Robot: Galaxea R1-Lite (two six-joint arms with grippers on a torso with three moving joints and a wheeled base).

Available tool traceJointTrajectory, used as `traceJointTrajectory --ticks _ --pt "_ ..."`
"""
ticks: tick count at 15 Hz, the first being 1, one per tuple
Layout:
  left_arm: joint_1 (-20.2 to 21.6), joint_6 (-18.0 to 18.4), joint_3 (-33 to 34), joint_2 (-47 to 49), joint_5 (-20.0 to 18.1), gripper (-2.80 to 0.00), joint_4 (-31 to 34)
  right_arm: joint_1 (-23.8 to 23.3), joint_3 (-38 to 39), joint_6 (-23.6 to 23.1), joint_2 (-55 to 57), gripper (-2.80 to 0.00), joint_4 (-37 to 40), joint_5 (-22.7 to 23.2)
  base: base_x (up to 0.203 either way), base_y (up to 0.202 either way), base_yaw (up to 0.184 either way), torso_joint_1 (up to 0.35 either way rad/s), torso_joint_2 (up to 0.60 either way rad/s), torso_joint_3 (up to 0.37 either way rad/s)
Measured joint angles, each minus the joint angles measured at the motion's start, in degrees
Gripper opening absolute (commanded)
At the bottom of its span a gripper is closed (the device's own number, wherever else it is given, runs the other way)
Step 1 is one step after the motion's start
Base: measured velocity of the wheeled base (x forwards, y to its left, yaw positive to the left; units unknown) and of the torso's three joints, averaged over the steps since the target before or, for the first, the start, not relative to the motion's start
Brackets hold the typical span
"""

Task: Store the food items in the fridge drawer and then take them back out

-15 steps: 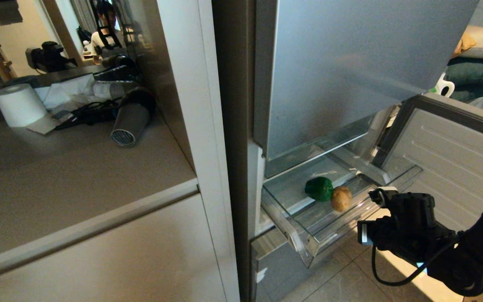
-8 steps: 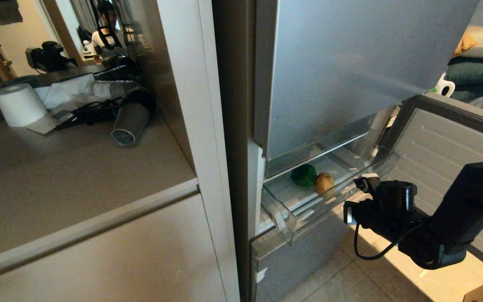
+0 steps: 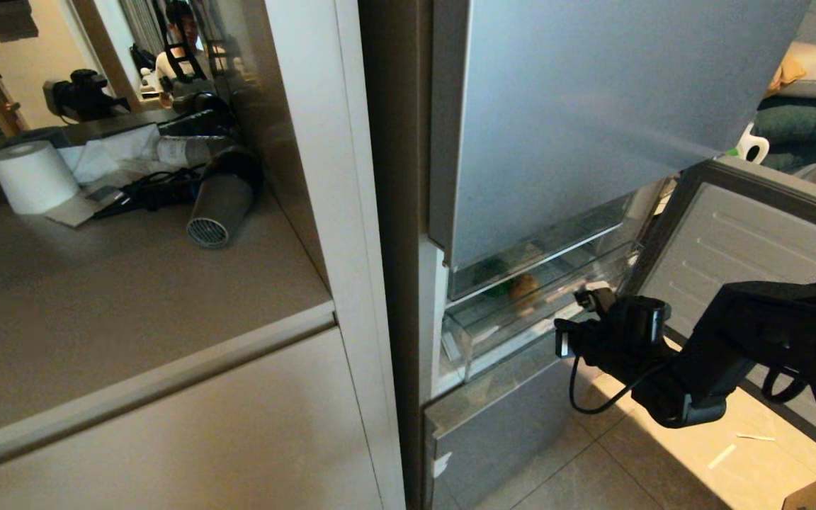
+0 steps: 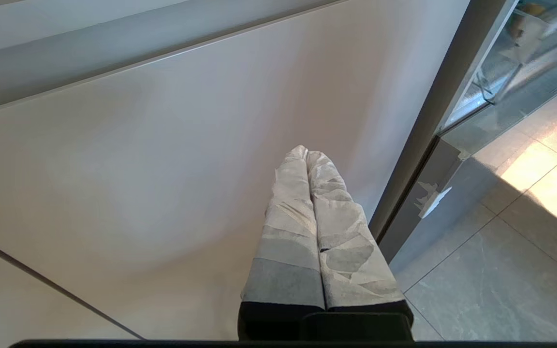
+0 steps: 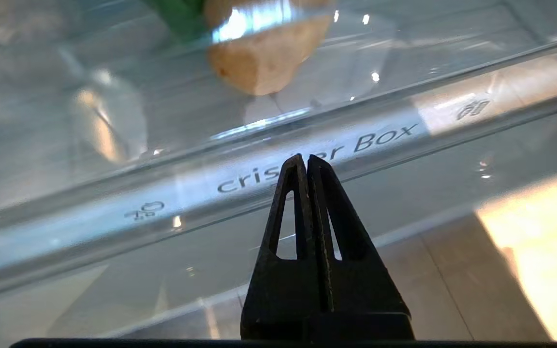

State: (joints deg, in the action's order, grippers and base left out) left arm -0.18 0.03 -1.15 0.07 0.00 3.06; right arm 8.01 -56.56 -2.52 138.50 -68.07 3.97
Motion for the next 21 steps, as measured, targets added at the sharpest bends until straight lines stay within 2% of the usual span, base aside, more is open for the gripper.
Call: traceJointTrajectory --ticks 4,8,12,14,16,18,21 --pt "0.0 0.0 0.0 0.0 0.0 -2.80 0.0 0.0 -4.8 0.3 2.9 -2.80 -0.3 0.7 0.000 0.000 0.000 0.000 0.00 0.000" --pt "0.0 0.0 0.0 0.0 0.0 -2.80 0.0 0.1 -9.2 0.0 5.9 -2.80 -4.5 0.3 0.000 0.000 0.000 0.000 0.00 0.000" --pt "0.0 0.0 0.0 0.0 0.0 -2.80 0.0 0.0 -8.8 0.0 6.5 -2.80 -5.9 0.2 0.000 0.000 0.000 0.000 0.00 0.000" --pt "0.0 0.0 0.0 0.0 0.0 -2.80 0.0 0.1 -5.0 0.0 5.5 -2.80 -8.1 0.2 0.000 0.000 0.000 0.000 0.00 0.000" --pt "0.0 0.0 0.0 0.0 0.0 -2.80 0.0 0.1 2.0 -0.2 3.2 -2.80 -11.8 0.1 0.000 0.000 0.000 0.000 0.00 0.000" --pt "0.0 0.0 0.0 0.0 0.0 -2.80 0.0 0.2 12.4 -0.2 -0.6 -2.80 -15.9 0.0 0.000 0.000 0.000 0.000 0.00 0.000" --pt "0.0 0.0 0.0 0.0 0.0 -2.80 0.0 -0.4 29.5 0.2 -10.6 -2.80 -18.1 -0.1 0.000 0.000 0.000 0.000 0.00 0.000"
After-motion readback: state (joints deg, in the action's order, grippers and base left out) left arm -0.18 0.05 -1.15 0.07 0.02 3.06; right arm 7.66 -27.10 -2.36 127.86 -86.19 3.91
